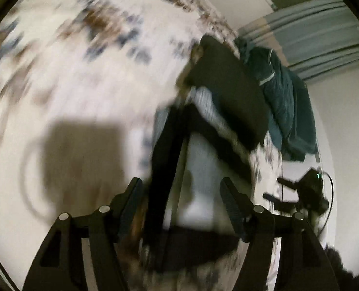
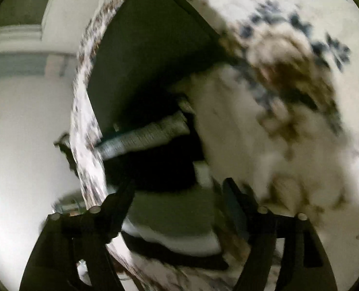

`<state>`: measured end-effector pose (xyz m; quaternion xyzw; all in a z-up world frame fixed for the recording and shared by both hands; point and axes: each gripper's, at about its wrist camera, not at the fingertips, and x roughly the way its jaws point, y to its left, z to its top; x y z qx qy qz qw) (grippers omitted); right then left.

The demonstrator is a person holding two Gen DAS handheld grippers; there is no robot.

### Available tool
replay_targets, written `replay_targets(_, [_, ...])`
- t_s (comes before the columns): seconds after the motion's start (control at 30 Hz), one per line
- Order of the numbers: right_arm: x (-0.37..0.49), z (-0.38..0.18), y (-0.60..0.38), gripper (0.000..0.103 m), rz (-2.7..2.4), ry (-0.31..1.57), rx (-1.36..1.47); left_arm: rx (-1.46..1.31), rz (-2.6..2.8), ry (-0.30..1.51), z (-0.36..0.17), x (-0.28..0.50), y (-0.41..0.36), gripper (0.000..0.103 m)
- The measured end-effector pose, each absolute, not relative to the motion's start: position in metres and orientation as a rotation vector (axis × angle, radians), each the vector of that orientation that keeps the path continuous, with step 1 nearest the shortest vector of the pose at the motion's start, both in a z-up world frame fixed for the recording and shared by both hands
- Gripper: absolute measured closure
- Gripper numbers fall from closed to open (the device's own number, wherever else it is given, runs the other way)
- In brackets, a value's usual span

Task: Fold small clothes

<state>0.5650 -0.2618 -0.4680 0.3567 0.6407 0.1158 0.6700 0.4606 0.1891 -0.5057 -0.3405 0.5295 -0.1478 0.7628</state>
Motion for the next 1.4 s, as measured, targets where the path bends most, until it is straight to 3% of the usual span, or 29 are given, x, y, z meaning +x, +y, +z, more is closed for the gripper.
replay_targets(0.07, [0.548, -0.475, -0.266, 0.012, 0.293, 1.486, 0.772, -0.795, -0.335, 1.168, -0.513, 0.425, 0.188, 0.024])
replay_targets(0.1, [0.539, -0.48, -0.269, 0.011, 0.311, 1.513, 0.742, -0.834, -0.341, 1.168, -0.518, 0.407, 0.185, 0.023])
replay_targets(0.3, [0.537, -0.518, -0.272, 0.005, 0.504, 1.527, 0.714, -1.159, -0.35, 1.131, -0.565, 0.37, 0.134, 0.023])
replay_targets(0.53, [0.624, -0.582, -0.236, 0.0, 0.704, 1.494, 0.794, -1.187, -0.202, 1.033, -0.606, 0.398, 0.092, 0.023])
replay_targets(0.73, [0.672, -0.597, -0.214, 0.0, 0.792, 1.492, 0.817, -1.201, -0.106, 0.906, -0.598, 0.409, 0.084, 0.022])
replay_targets(0.77, [0.674, -0.597, -0.213, 0.001, 0.792, 1.486, 0.828, -1.207, -0.09, 0.876, -0.595, 0.409, 0.084, 0.027])
replay_targets(0.8, [0.674, -0.597, -0.213, 0.003, 0.788, 1.482, 0.829, -1.199, -0.074, 0.859, -0.595, 0.41, 0.085, 0.055])
replay_targets(0.83, [0.674, -0.597, -0.212, 0.018, 0.781, 1.471, 0.831, -1.189, -0.07, 0.856, -0.592, 0.413, 0.086, 0.064])
replay_targets(0.87, [0.673, -0.597, -0.213, 0.059, 0.774, 1.467, 0.829, -1.182, -0.067, 0.858, -0.589, 0.417, 0.09, 0.067])
replay_targets(0.9, [0.673, -0.6, -0.212, 0.073, 0.763, 1.47, 0.836, -1.177, -0.069, 0.854, -0.586, 0.42, 0.091, 0.07])
replay_targets(0.97, [0.671, -0.604, -0.212, 0.084, 0.741, 1.473, 0.885, -1.177, -0.083, 0.856, -0.578, 0.425, 0.095, 0.073])
replay_targets(1.17, [0.609, -0.566, -0.235, 0.089, 0.619, 1.391, 1.006, -1.142, -0.164, 0.909, -0.543, 0.435, 0.124, 0.075])
replay_targets(1.33, [0.469, -0.527, -0.266, 0.089, 0.413, 1.353, 1.132, -1.017, -0.329, 1.048, -0.507, 0.453, 0.147, 0.075])
replay_targets(1.4, [0.415, -0.524, -0.261, 0.089, 0.324, 1.379, 1.173, -0.923, -0.381, 1.17, -0.516, 0.465, 0.146, 0.069])
